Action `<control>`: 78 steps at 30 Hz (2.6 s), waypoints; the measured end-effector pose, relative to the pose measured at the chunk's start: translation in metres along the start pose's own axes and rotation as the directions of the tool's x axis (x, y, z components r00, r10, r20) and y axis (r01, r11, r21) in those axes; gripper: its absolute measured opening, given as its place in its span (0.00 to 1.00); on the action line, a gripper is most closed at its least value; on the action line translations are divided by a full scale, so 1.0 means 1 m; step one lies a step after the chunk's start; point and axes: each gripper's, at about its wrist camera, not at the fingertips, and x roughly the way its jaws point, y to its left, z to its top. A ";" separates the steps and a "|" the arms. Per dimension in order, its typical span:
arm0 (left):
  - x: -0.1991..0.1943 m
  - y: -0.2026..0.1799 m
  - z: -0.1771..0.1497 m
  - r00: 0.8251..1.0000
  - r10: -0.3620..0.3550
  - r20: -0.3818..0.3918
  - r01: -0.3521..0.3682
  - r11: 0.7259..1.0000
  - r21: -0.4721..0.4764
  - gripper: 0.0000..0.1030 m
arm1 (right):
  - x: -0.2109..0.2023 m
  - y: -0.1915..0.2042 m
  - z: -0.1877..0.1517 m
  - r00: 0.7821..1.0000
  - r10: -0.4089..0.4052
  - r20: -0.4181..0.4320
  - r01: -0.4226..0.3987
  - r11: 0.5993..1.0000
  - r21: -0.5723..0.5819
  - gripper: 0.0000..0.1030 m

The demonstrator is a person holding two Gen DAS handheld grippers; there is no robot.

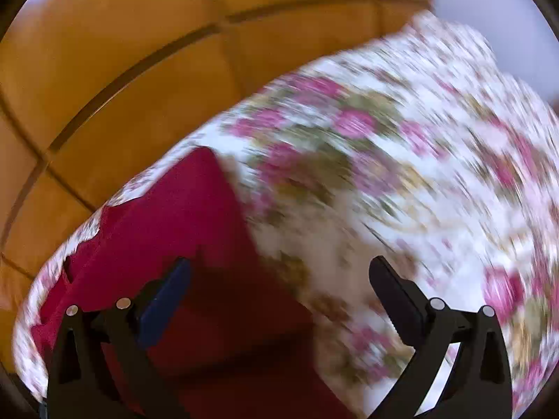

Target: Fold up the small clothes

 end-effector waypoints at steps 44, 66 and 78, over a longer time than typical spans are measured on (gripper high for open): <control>0.008 -0.001 -0.001 1.000 0.007 -0.017 -0.007 1.000 0.018 0.67 | -0.044 -0.050 -0.055 0.957 0.017 -0.289 -0.002 0.999 0.053 0.98; -0.093 -0.036 -0.061 0.999 0.040 0.000 -0.040 0.997 0.066 0.87 | -0.111 -0.056 -0.086 0.975 -0.070 -0.210 0.029 0.982 -0.189 0.98; -0.136 -0.001 -0.111 0.989 0.005 -0.149 -0.004 1.000 0.005 0.83 | -0.126 -0.080 -0.107 0.938 0.125 -0.324 -0.172 0.978 -0.120 0.87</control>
